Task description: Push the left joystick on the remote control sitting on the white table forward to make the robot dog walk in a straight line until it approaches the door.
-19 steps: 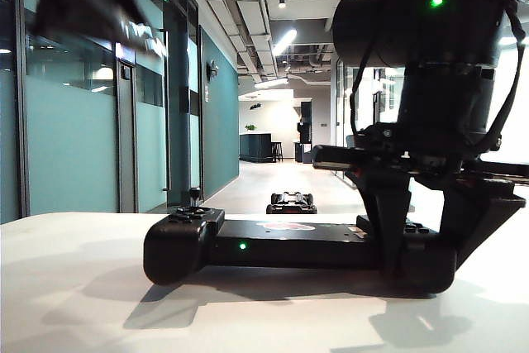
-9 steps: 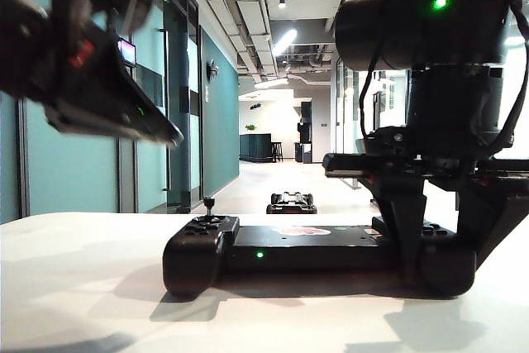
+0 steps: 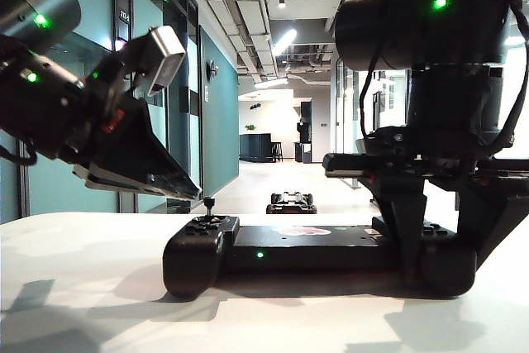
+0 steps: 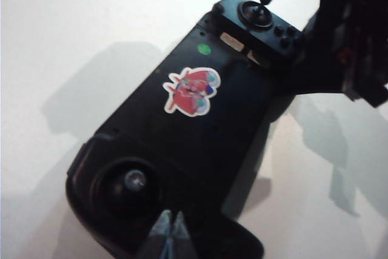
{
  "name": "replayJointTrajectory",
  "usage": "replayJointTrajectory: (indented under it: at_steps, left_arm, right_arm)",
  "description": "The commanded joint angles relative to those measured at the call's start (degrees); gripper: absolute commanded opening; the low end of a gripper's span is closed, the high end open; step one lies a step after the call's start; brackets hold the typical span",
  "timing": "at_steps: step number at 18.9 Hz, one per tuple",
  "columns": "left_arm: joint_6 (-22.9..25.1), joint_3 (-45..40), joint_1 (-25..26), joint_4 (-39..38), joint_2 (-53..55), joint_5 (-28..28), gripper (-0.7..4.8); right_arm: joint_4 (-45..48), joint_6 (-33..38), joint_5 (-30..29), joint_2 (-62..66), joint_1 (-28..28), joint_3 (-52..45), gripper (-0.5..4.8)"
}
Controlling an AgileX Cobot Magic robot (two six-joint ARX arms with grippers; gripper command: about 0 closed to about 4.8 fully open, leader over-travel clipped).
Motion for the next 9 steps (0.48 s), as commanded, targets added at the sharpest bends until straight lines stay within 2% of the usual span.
replayJointTrajectory:
  at_steps: [1,4,9]
  left_arm:
    - [0.4,0.1,0.0,3.2,1.7,0.7,-0.06]
    - [-1.7,0.1,0.0,6.8,3.7,0.9,-0.06]
    - [-1.7,0.2,0.0,8.5,5.8,1.2,-0.06]
  right_arm:
    - [-0.4,0.3,0.2,0.0,-0.1,-0.1,1.57]
    - [-0.4,0.3,0.2,0.0,-0.1,-0.1,1.57]
    - [-0.1,0.3,0.2,0.0,-0.1,-0.1,1.57]
